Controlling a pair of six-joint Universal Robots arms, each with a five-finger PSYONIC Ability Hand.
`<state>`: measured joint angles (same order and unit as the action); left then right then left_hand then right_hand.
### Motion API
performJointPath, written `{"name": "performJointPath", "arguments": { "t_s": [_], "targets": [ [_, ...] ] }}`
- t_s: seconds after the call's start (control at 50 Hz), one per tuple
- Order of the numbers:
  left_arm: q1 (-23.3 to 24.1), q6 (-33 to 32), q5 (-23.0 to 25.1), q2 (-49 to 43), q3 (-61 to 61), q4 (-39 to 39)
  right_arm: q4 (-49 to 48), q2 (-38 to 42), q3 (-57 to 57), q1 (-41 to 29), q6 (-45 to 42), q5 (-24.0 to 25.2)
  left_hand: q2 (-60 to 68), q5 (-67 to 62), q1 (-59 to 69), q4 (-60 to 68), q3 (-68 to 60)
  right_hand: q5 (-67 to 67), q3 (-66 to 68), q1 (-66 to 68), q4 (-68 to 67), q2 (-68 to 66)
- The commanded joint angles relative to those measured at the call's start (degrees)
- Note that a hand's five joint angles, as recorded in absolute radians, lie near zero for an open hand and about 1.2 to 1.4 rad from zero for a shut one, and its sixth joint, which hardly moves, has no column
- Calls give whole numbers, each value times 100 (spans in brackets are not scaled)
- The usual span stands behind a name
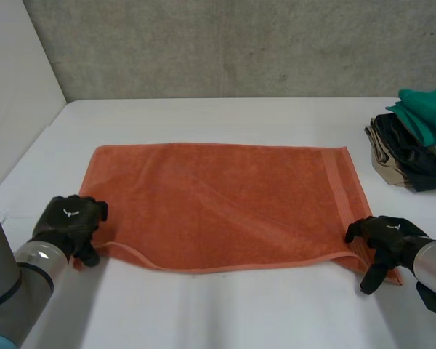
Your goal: Fold the laundry.
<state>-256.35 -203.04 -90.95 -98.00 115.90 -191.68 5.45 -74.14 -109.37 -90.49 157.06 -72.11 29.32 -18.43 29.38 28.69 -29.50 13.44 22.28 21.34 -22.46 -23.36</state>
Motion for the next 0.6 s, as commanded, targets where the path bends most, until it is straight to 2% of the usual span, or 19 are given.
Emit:
{"name": "performJointPath", "arguments": {
  "t_s": [0.02,0.04,0.06,0.08,0.1,0.2,0.3,0.4,0.48,0.56,0.6],
  "targets": [
    [15,-78,7,-456,56,-36,-597,250,-67,-21,9,-14,-26,-63,-32,36,44,1806,1921,2016,-1904,-1814],
    [6,-78,7,-465,47,-36,-650,312,-49,-12,9,-14,-43,-46,-49,19,61,2393,2508,2603,-2491,-2401],
    [-3,-78,7,-474,47,-45,-764,391,-32,-21,9,-31,-60,-29,-66,3,78,4097,4213,4307,-4195,-4105],
    [-46,-78,7,-483,29,-62,-817,418,-23,-21,9,-40,-93,4,-100,-31,111,5097,5212,5307,-5195,-5105],
    [-55,-78,-2,-491,21,-71,-870,435,-14,-12,9,-40,-143,54,-150,-81,162,5650,5766,5860,-5749,-5658],
    [-73,-86,-2,-632,-15,-360,-1099,444,-58,-3,0,-31,-497,408,-503,-435,515,5656,5772,5866,-5754,-5664],
    [-99,-95,-28,-983,-76,-984,-1090,278,-93,-21,-18,12,-464,375,-470,-401,482,5656,5772,5866,-5754,-5664],
    [-169,-209,-37,-1177,-146,-1091,-1099,66,-155,-12,-53,-14,-212,123,-218,-150,230,5656,5772,5866,-5754,-5664],
    [-301,-350,-46,-1291,-190,-1266,-1116,22,-172,-12,-114,-23,1382,-1471,1376,1445,-1364,5656,5772,5866,-5754,-5664],
    [-512,-446,-63,-1326,-217,-1433,-1099,-4,-137,5,-176,-40,4826,-4915,4820,4888,-4808,5656,5772,5866,-5754,-5664],
    [-626,-561,-81,-1283,-191,-1433,-1055,-74,-111,14,-307,-49,5068,-5157,5062,5131,-5050,5656,5772,5866,-5754,-5664]
  ]
}}
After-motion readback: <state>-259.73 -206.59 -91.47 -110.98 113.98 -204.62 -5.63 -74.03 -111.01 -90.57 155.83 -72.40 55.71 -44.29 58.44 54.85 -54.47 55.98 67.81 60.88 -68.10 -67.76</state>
